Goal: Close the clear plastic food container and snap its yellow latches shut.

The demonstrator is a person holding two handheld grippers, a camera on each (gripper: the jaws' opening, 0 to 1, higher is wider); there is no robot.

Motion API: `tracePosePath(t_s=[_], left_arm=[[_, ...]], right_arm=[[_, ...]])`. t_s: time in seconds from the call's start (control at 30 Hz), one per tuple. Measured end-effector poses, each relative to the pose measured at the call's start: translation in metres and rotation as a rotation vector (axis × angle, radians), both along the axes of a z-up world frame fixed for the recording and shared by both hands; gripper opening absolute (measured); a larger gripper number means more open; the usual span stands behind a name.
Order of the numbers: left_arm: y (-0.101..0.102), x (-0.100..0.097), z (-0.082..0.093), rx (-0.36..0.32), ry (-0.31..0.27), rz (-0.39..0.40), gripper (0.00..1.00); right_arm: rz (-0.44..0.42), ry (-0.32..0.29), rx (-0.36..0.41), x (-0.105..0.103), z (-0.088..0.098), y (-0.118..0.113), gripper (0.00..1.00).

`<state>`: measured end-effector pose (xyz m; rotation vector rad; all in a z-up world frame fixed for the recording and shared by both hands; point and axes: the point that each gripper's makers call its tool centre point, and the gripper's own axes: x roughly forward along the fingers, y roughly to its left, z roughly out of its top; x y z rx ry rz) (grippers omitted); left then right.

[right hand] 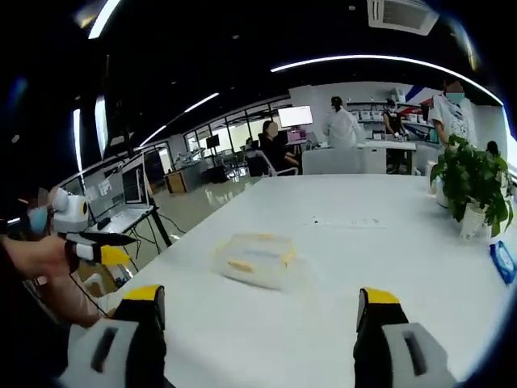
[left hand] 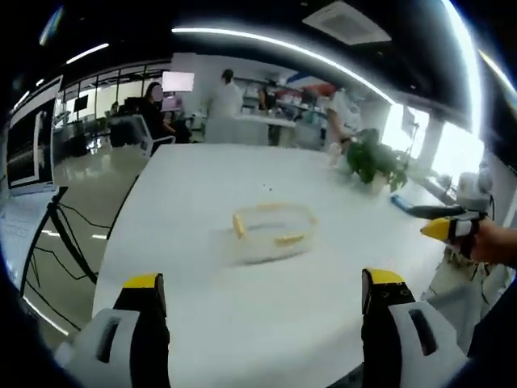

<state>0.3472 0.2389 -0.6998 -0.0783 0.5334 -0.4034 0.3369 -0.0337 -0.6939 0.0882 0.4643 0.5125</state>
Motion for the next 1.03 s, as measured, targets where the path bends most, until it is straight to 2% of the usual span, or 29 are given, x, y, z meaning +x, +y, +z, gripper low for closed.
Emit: tracePosePath(t_s=[0.1,0.37,0.57,0.77,0.87,1.03], left_arm=[[0.001,-0.013,0.003,0.022,0.001,-0.023,0.99],[0.009,-0.041,0.01,0.011,0.006,-0.025,0.99],[0.009,-0.059,0.012,0.016,0.002,-0.023,0.99],[0.007,-0.064,0.011,0.02,0.002,-0.019,0.99],[0.006,-0.065,0.012,0.049,-0.014,-0.025,0.99],[0.006,-0.066,0.013,0.029,-0.014,-0.012,0.99]], right_arm=[[-0.007,0.003,0.005,-0.017,0.001,-0.014,1.0],[-0.051,0.047,-0.02,-0.065,-0.006,-0.056,1.0],[-0.085,0.076,-0.028,-0.089,-0.014,-0.077,1.0],[-0.083,0.078,-0.023,-0.095,-0.014,-0.074,1.0],[-0.061,0.093,-0.015,-0.098,-0.016,-0.067,1.0],[-0.029,0.096,-0.038,-0.101,-0.02,-0.061,1.0]])
